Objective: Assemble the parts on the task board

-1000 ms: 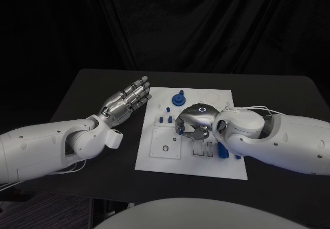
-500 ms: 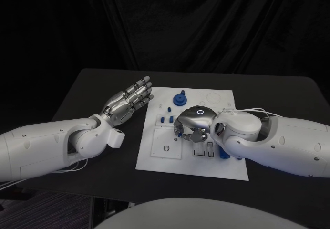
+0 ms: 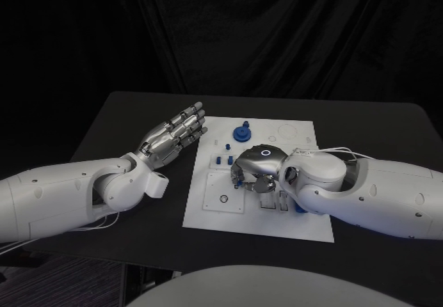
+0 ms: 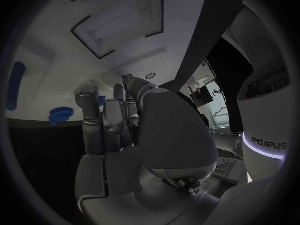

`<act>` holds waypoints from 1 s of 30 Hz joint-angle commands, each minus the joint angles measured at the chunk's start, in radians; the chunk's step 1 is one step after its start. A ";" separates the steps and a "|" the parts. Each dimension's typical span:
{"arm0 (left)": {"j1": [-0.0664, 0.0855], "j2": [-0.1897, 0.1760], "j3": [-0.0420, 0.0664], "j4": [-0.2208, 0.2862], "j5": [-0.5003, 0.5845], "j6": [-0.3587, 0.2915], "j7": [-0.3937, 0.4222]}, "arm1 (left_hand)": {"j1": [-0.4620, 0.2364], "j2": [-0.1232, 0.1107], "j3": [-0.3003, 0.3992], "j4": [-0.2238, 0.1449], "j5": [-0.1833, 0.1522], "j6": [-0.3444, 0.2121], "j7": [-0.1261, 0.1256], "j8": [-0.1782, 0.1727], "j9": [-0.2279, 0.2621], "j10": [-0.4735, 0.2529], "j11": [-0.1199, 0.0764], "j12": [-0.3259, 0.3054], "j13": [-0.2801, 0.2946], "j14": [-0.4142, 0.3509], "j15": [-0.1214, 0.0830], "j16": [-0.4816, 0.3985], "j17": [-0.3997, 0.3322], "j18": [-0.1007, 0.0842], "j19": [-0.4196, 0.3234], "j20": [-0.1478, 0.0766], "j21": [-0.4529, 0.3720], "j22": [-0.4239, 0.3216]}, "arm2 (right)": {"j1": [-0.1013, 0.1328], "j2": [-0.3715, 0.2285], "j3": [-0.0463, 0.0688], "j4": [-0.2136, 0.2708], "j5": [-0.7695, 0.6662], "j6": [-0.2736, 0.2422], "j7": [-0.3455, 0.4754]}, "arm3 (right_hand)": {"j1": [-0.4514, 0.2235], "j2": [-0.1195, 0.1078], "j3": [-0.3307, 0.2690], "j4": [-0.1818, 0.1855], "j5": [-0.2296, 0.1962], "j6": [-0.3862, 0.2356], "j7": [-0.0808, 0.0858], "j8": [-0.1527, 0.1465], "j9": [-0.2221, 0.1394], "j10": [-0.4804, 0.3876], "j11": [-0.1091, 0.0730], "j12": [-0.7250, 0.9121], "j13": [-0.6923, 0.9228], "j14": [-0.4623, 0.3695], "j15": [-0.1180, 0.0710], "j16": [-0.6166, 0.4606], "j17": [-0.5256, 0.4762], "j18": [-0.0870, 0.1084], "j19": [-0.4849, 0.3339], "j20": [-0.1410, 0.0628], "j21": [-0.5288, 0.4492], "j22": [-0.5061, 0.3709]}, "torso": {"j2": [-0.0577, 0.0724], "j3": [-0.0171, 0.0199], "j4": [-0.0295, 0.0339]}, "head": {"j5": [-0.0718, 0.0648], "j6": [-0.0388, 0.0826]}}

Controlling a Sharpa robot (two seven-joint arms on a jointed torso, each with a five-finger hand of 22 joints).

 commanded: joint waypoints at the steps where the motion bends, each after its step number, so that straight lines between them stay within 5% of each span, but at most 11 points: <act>1: -0.001 0.003 0.001 0.002 0.011 0.015 0.146 | 0.008 0.000 0.006 0.001 0.006 -0.002 0.009 -0.004 -0.001 0.001 0.005 0.006 0.001 0.003 0.007 -0.004 -0.001 -0.018 0.001 0.009 -0.003 -0.001 | -0.006 0.004 0.000 -0.001 -0.009 0.004 -0.014 | -0.008 0.002 -0.004 -0.002 -0.002 0.007 0.002 0.001 0.008 0.009 0.001 -0.004 -0.002 -0.006 0.002 -0.006 -0.002 -0.004 -0.001 0.001 -0.004 0.074 | 0.001 0.0005 0.0007 | -0.002 0.000; 30: -0.003 0.011 0.001 -0.011 0.014 0.023 0.128 | 0.020 -0.001 0.015 -0.006 0.030 -0.002 0.016 -0.004 -0.001 -0.002 0.005 0.006 0.000 0.003 0.011 -0.004 -0.001 -0.021 0.001 0.010 -0.003 -0.001 | -0.014 0.005 0.000 0.006 -0.009 0.011 -0.014 | -0.010 0.001 -0.005 -0.001 -0.004 0.008 0.002 0.000 0.009 0.010 0.002 -0.006 -0.003 -0.007 0.002 -0.008 -0.005 -0.003 -0.001 0.001 -0.007 0.074 | -0.001 -0.0004 0.0003 | 0.000 0.000</act>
